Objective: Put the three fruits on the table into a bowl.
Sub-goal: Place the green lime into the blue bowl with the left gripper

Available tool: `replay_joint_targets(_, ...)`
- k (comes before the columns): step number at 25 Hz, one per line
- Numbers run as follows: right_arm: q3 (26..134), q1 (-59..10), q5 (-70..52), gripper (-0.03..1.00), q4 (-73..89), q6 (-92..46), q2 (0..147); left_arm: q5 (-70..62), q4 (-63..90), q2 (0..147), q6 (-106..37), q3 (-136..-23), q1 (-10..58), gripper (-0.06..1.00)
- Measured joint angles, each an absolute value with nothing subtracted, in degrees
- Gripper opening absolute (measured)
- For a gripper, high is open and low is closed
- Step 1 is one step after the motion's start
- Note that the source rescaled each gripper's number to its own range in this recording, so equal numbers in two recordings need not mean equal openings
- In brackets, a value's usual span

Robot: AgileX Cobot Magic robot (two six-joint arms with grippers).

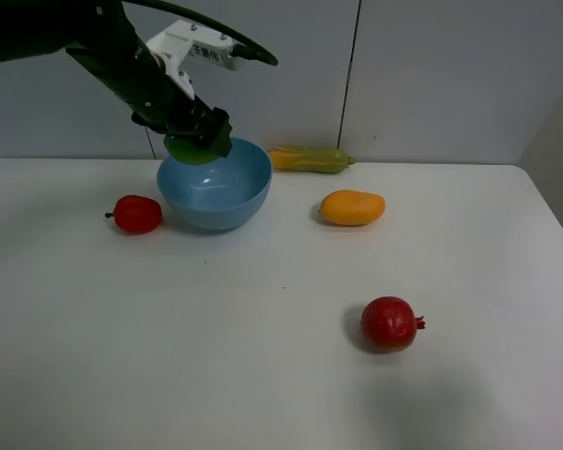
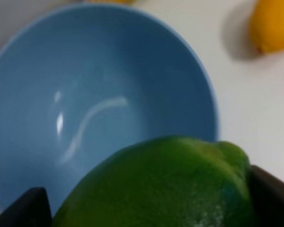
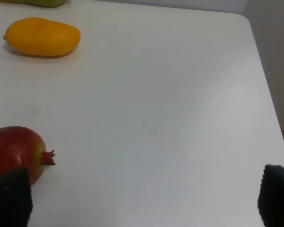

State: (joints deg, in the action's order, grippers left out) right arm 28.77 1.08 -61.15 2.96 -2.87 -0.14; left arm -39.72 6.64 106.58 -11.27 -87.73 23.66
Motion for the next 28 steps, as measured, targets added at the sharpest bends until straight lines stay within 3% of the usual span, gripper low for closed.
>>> replay_joint_targets(8, 28.77, 1.08, -61.15, 0.88, 2.96, -2.87, -0.14, -27.0, 6.52, 117.51, -11.2, -88.44, 22.74, 0.01)
replay_joint_targets(16, 28.77, 1.08, -61.15, 0.88, 2.96, -2.87, -0.14, -23.47, 6.41, 120.11, -11.42, -88.44, 22.3, 0.01)
replay_joint_targets(17, 28.77, 1.08, -61.15, 0.88, 2.96, -2.87, -0.14, -23.39, 6.41, 120.11, -11.42, -88.44, 22.3, 0.06)
replay_joint_targets(18, 28.77, 1.08, -61.15, 0.88, 2.96, -2.87, -0.14, -23.04, 6.41, 120.11, -11.42, -88.44, 22.3, 0.24)
replay_joint_targets(19, 28.77, 1.08, -61.15, 0.88, 2.96, -2.87, -0.14, -22.4, 6.41, 120.11, -11.42, -88.44, 22.3, 0.54)
replay_joint_targets(20, 28.77, 1.08, -61.15, 0.88, 2.96, -2.87, -0.14, -22.06, 6.41, 120.11, -11.19, -88.45, 22.3, 0.74)
replay_joint_targets(21, 28.77, 1.08, -61.15, 0.88, 2.96, -2.87, -0.14, -21.95, 6.47, 120.11, -10.93, -88.5, 22.3, 0.83)
replay_joint_targets(24, 28.77, 1.08, -61.15, 0.88, 2.96, -2.87, -0.14, -22.15, 6.47, 120.11, -9.72, -88.5, 22.42, 0.96)
replay_joint_targets(28, 28.77, 1.08, -61.15, 0.88, 2.96, -2.87, -0.14, -24.92, 6.47, 118.57, -8.38, -88.5, 24.04, 0.96)
